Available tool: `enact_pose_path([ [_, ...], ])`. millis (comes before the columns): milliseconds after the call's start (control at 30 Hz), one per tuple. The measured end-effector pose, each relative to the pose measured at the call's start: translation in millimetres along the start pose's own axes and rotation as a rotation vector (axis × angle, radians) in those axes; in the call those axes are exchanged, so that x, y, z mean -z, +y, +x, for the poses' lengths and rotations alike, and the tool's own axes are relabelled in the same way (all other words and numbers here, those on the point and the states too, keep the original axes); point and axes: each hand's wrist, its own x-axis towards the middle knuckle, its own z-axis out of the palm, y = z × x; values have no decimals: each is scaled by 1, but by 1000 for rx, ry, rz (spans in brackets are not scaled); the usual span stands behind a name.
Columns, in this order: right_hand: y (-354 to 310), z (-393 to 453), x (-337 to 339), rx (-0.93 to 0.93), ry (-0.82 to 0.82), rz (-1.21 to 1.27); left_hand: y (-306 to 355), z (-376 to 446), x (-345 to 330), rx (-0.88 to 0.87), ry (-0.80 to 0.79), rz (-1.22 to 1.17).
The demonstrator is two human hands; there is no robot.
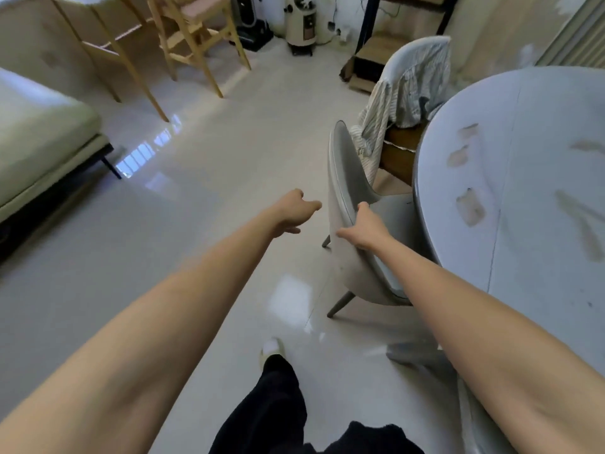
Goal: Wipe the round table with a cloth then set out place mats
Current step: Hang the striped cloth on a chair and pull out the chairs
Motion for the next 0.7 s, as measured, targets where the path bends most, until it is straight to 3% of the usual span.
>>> enact_pose_path([
  [233,-24,57,-21,-98,145,-134,37,93,4,36,-157,-57],
  [467,-24,73,-26,-58,179,-206,52,142,-16,28,-94,-71],
  [700,-36,85,-24,-38,136,-203,60,155,-4,46,-146,12],
])
